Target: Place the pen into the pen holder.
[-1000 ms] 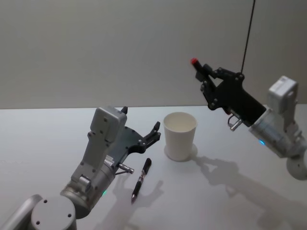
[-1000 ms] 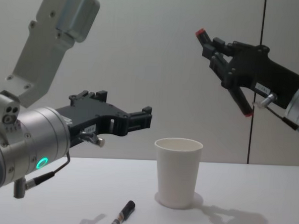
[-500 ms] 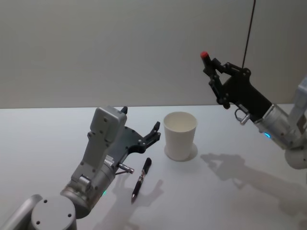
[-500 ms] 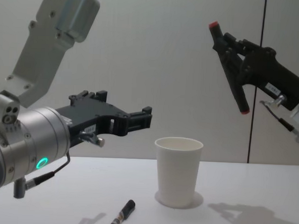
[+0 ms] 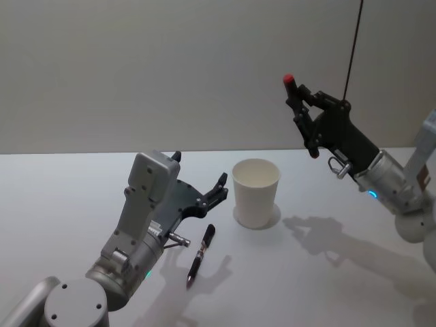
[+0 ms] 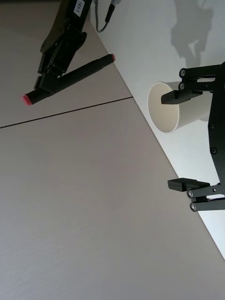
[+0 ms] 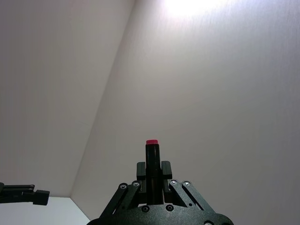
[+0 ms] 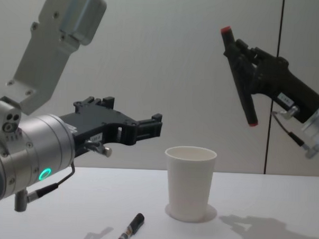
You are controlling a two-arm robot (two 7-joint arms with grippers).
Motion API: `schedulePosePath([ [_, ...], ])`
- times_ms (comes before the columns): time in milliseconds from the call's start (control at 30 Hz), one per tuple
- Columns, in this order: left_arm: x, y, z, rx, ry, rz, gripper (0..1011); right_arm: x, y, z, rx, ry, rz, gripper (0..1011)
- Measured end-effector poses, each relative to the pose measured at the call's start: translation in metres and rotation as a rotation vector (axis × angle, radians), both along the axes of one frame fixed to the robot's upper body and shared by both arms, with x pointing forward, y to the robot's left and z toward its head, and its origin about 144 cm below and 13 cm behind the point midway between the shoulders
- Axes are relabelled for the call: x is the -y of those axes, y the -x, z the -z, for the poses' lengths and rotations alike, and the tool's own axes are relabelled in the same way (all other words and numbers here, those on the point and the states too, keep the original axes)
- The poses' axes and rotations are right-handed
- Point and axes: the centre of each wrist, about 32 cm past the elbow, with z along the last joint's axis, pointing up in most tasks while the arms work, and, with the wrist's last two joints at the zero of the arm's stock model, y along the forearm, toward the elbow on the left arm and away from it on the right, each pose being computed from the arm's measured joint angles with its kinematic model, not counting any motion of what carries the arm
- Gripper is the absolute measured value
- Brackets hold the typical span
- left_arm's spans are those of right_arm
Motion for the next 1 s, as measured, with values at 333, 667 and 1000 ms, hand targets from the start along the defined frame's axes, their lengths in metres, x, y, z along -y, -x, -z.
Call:
schedulePosePath([
  [333,0.0,0.0,0.0,0.0,0.0,0.0,1004,-0.014,0.001,0.005,-0.039,-0.008,0.021,175],
  [667,0.0,0.0,0.0,0.0,0.0,0.0,1004,-0.023,0.001,0.004,-0.055,0.019,0.059,175],
  [1000,0.0,0.0,0.0,0.0,0.0,0.0,1004,-0.026,0.002,0.0,-0.1,0.036,0.075,175],
])
